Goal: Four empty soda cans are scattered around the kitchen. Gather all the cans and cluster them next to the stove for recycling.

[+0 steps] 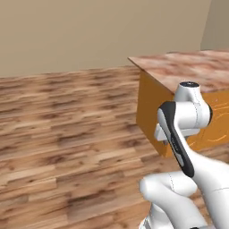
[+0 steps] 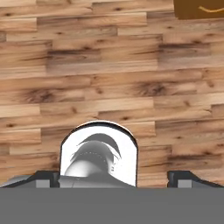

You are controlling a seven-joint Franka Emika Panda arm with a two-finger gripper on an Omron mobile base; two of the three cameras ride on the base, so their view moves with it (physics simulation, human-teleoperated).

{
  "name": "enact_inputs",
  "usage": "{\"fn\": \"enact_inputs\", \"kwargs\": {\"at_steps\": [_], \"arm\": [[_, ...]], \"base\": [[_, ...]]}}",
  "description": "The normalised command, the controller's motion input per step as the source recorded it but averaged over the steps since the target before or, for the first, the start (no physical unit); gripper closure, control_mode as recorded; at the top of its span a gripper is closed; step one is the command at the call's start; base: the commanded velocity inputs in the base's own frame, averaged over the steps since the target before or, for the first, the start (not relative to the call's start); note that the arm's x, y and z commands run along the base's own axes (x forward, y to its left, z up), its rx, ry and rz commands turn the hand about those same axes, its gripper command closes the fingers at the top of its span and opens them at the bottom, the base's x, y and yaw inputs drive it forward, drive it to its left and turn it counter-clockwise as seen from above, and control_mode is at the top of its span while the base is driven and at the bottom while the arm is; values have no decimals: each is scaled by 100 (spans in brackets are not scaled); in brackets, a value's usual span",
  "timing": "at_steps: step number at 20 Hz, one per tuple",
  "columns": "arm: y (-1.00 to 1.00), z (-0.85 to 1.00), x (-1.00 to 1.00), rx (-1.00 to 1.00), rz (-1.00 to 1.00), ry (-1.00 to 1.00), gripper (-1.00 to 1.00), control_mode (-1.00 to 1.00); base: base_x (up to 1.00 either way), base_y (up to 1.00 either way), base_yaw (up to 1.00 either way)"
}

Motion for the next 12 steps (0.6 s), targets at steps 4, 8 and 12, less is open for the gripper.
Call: {"fn": "enact_inputs", "kwargs": {"at_steps": [4, 8, 12], "arm": [[0, 0, 0, 0, 0, 0, -100, 100], [0, 0, 0, 0, 0, 0, -100, 100], [0, 0, 0, 0, 0, 0, -100, 100]], "base": [[100, 100, 0], [100, 100, 0], [100, 100, 0]]}}
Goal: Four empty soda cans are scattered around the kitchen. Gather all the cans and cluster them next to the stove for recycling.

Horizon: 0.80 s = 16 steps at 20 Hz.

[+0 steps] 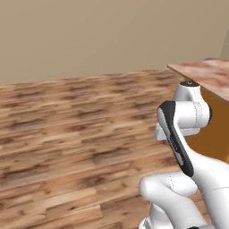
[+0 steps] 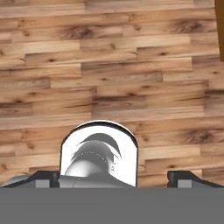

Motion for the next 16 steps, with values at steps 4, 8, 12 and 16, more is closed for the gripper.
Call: {"fn": "enact_inputs", "kwargs": {"at_steps": [4, 8, 12, 16], "arm": [[0, 0, 0, 0, 0, 0, -100, 100], [0, 0, 0, 0, 0, 0, -100, 100], [0, 0, 0, 0, 0, 0, -100, 100], [0, 0, 0, 0, 0, 0, -100, 100]], "base": [[100, 99, 0], [100, 71, 0], [100, 6, -6], [100, 0, -5]]}}
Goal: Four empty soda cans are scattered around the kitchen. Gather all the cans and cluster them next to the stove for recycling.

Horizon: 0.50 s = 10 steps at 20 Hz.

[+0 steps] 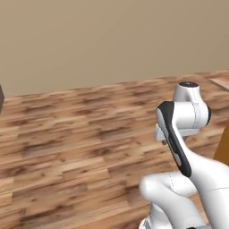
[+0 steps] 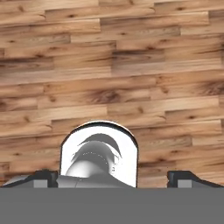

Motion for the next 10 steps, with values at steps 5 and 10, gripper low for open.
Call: {"fn": "enact_inputs", "kwargs": {"at_steps": [5, 10], "arm": [[0, 0, 0, 0, 0, 0, -100, 100], [0, 0, 0, 0, 0, 0, -100, 100]], "base": [[100, -2, -3], [100, -4, -3]]}}
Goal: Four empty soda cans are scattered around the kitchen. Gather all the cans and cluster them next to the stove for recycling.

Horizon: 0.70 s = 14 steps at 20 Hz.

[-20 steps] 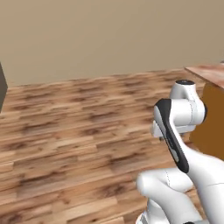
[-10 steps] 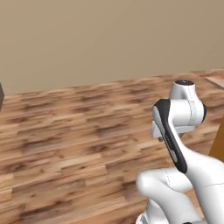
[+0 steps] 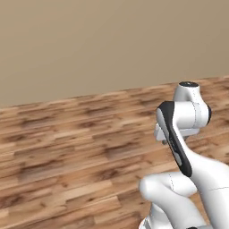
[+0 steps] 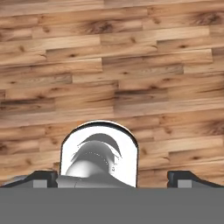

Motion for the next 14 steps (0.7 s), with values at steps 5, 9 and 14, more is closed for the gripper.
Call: {"fn": "enact_inputs", "kwargs": {"at_steps": [5, 9, 14], "arm": [[0, 0, 0, 0, 0, 0, -100, 100], [0, 0, 0, 0, 0, 0, -100, 100], [0, 0, 0, 0, 0, 0, -100, 100]], "base": [[100, -5, -3], [100, -3, -3], [100, -1, -4]]}}
